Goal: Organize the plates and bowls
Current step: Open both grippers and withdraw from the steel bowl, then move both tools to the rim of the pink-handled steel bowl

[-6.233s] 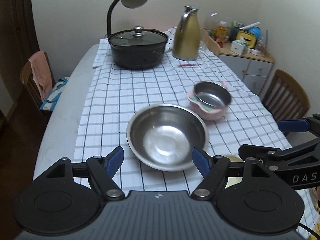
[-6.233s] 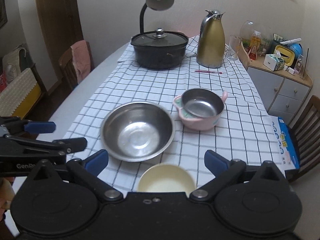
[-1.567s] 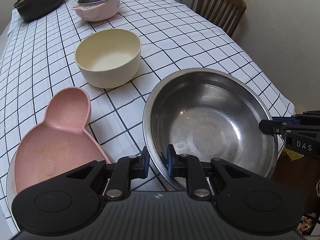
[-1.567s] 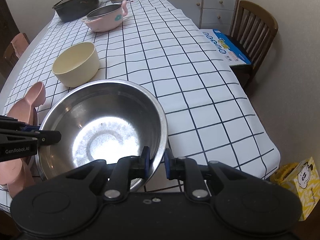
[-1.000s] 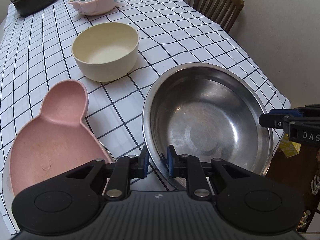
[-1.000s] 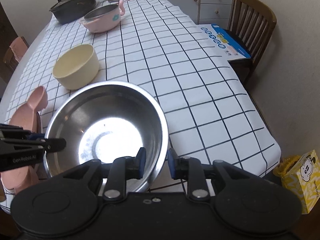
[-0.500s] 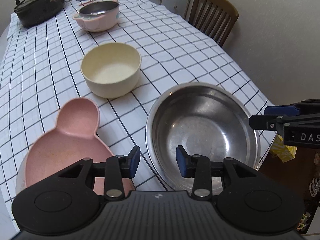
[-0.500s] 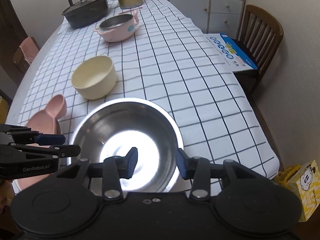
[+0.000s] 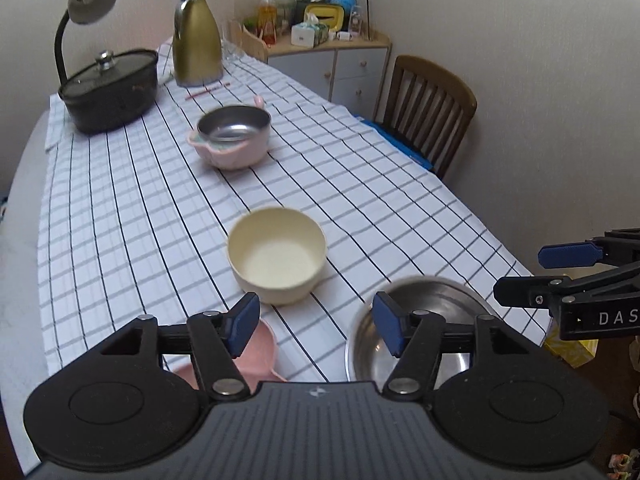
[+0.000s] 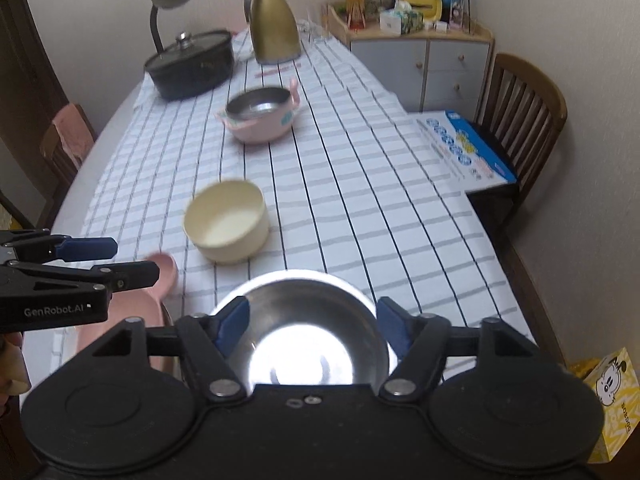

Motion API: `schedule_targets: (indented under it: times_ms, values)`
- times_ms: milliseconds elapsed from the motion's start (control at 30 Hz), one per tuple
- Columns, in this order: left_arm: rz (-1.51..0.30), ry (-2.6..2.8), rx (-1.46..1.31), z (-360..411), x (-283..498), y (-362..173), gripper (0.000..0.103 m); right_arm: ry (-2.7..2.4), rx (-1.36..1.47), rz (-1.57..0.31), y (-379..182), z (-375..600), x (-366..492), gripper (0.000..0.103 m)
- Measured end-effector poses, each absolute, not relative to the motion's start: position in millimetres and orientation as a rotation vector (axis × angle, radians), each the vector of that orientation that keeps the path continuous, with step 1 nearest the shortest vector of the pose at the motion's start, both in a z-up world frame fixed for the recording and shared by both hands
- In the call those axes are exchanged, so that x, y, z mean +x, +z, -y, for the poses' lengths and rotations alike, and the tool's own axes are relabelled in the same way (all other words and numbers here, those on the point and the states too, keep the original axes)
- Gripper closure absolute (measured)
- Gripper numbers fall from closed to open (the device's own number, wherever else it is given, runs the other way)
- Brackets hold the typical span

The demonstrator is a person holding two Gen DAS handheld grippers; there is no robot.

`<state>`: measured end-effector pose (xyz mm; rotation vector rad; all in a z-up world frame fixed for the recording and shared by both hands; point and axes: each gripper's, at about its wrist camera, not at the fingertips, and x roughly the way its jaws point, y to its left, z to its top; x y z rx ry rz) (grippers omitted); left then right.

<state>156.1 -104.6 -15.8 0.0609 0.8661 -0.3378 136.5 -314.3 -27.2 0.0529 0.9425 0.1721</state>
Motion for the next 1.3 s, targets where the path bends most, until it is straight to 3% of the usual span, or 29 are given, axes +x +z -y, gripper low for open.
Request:
schedule_targets:
  times_ms: [200,400,867,1300]
  values:
    - [-0.834,-0.338,0.091,93,179,6,0.029,0.155,0.060,-0.910,-7,299,154,0.020]
    - [-0.837,-0.323,0.086,83,220,18,0.029,0.130,0.088,-0.903,8,287,190,0.006]
    - [-0.845,-0.230,0.134,69,357,28,0.028,0.103,0.108,-0.918,20,271,318,0.006]
    - [-0.905,-0.104,0.154,61,485,-15,0.028,0.147,0.102,-0.975,-23,247,439,0.014]
